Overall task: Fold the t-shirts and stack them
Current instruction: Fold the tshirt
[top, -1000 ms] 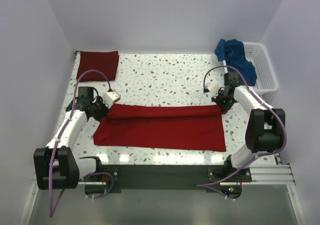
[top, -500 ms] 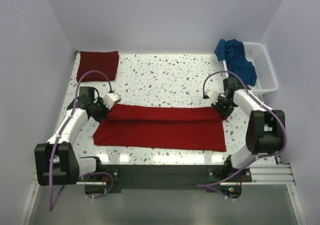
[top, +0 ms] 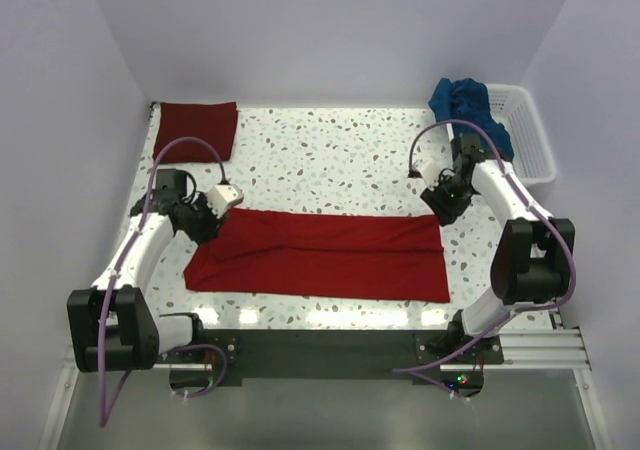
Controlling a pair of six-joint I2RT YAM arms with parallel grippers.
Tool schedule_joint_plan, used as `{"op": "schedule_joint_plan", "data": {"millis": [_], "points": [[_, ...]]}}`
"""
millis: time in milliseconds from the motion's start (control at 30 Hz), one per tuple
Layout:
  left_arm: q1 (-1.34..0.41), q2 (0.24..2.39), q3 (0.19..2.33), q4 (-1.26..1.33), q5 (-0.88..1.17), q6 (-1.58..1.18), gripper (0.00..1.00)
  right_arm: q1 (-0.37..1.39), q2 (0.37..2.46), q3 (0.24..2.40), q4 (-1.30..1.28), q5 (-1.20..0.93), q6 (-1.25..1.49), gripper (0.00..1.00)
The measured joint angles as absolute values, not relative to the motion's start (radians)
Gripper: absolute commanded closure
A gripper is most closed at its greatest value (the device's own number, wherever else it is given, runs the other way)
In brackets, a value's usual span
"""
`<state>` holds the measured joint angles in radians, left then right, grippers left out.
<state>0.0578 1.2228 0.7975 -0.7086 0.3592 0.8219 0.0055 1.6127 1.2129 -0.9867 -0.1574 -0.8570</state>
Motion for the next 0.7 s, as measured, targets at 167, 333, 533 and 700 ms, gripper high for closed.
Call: {"op": "schedule_joint_plan", "data": {"millis": [167, 333, 533, 700], "points": [[0.058, 1.279, 0.841, -0.684, 0.398, 0.776, 0.63, 0.032, 1.663, 1.238, -0.947, -0.167, -0.760, 0.67], [0.058, 1.357, 0.842, -0.648, 0.408, 0.730, 0.60, 0.099, 1.715, 1.177, -0.896, -0.141, -0.703, 0.67], [0.058, 1.393, 0.820, -0.602, 0.402, 0.702, 0.59, 0.117, 1.764, 1.090, -0.846, -0.076, -0.688, 0.65], [0.058, 1.462, 0.792, -0.560, 0.374, 0.664, 0.60, 0.120, 1.789, 1.113, -0.839, -0.036, -0.660, 0.64]]}}
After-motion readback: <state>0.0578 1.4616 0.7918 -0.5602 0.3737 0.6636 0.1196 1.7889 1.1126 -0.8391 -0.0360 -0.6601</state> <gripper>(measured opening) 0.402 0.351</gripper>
